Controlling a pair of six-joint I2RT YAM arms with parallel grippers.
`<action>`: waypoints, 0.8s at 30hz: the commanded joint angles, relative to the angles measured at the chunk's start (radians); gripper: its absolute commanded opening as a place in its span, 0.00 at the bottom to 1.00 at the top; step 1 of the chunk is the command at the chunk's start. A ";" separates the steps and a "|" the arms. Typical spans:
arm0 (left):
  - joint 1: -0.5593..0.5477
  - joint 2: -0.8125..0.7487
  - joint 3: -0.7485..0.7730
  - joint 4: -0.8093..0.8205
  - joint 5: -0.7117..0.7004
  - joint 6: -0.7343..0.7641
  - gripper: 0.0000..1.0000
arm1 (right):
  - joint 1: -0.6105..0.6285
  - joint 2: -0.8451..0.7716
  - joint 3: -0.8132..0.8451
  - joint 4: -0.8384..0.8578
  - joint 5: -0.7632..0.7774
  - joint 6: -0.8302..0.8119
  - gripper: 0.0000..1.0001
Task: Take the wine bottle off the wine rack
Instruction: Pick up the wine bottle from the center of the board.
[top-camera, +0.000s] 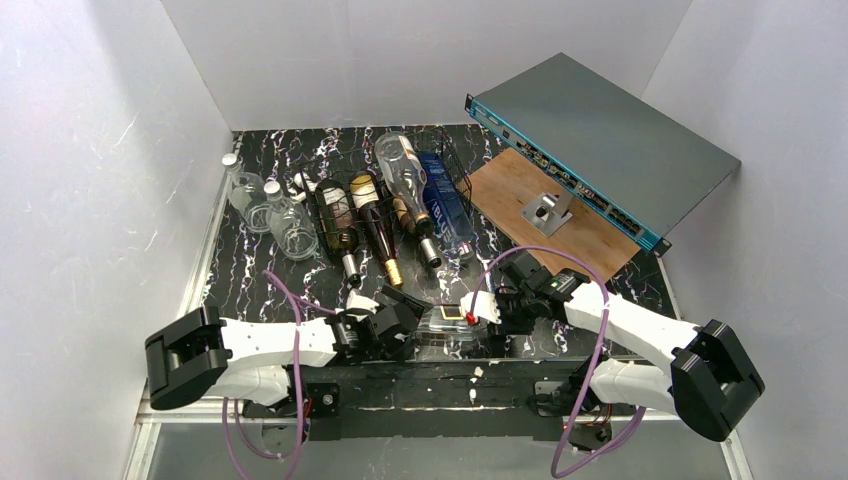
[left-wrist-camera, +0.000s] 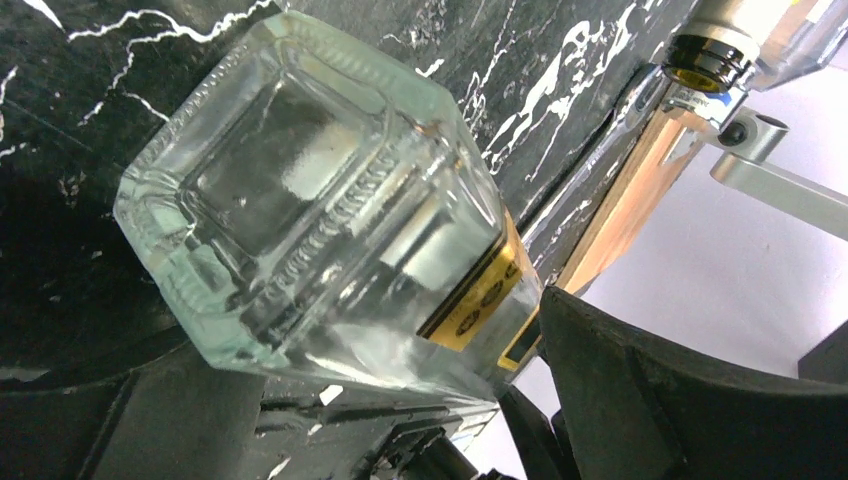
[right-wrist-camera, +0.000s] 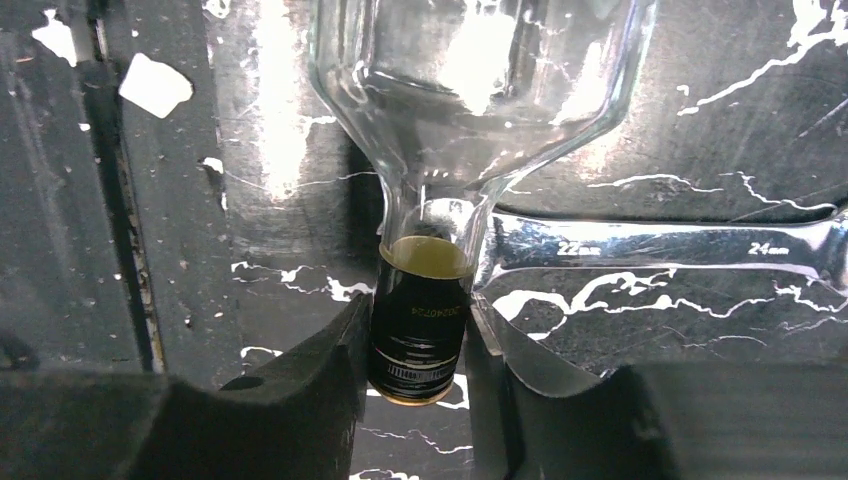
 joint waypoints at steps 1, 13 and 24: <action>-0.004 -0.085 -0.010 -0.055 -0.039 0.025 0.98 | 0.006 -0.029 0.031 -0.032 -0.024 -0.020 0.19; -0.004 -0.416 0.048 -0.291 -0.035 0.489 0.98 | 0.005 -0.066 0.229 -0.219 -0.008 -0.021 0.01; -0.004 -0.624 0.142 -0.215 0.307 1.734 0.98 | 0.006 -0.065 0.360 -0.279 -0.096 0.006 0.01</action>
